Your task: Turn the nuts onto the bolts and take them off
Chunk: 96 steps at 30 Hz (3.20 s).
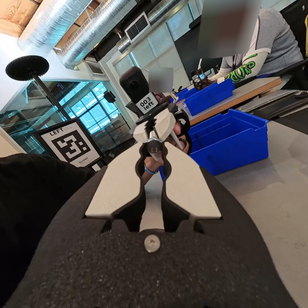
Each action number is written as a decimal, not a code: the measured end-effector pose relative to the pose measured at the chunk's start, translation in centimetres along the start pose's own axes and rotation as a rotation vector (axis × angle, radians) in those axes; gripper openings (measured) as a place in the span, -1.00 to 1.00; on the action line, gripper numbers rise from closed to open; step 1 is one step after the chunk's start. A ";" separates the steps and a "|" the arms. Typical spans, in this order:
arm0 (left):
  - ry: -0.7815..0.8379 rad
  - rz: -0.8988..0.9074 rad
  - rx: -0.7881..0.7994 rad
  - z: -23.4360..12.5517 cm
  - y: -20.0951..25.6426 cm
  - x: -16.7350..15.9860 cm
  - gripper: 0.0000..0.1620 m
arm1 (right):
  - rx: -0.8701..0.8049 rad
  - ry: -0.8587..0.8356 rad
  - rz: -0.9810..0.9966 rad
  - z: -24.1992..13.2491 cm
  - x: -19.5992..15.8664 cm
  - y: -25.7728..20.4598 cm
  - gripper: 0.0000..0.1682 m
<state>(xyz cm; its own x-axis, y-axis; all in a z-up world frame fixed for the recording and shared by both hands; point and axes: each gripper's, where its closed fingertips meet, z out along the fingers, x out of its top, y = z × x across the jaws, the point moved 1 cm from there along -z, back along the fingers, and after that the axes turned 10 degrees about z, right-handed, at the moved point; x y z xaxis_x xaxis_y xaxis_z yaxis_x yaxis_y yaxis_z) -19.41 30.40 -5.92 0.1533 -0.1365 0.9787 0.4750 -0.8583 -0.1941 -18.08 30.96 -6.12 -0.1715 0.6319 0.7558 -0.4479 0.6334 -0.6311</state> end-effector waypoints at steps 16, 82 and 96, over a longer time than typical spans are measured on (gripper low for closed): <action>-0.644 -0.120 0.193 -14.3 0.8 -2.0 -0.45 | -0.218 -0.040 -0.294 -1.2 7.0 -4.2 -0.79; 0.200 -0.955 -0.357 -3.5 0.7 3.2 -0.80 | -0.235 -0.210 -1.265 1.9 1.2 -3.4 -0.80; 0.119 -0.322 -0.147 -3.5 1.5 4.6 -0.80 | -0.147 -0.177 -0.881 2.0 1.3 -4.3 -0.80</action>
<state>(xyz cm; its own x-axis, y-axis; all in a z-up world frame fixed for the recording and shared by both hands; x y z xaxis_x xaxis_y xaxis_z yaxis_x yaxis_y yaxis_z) -20.98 26.74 -1.46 -0.0891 0.1030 0.9907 0.3512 -0.9275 0.1280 -18.14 28.13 -2.04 0.0424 -0.1780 0.9831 -0.3663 0.9127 0.1810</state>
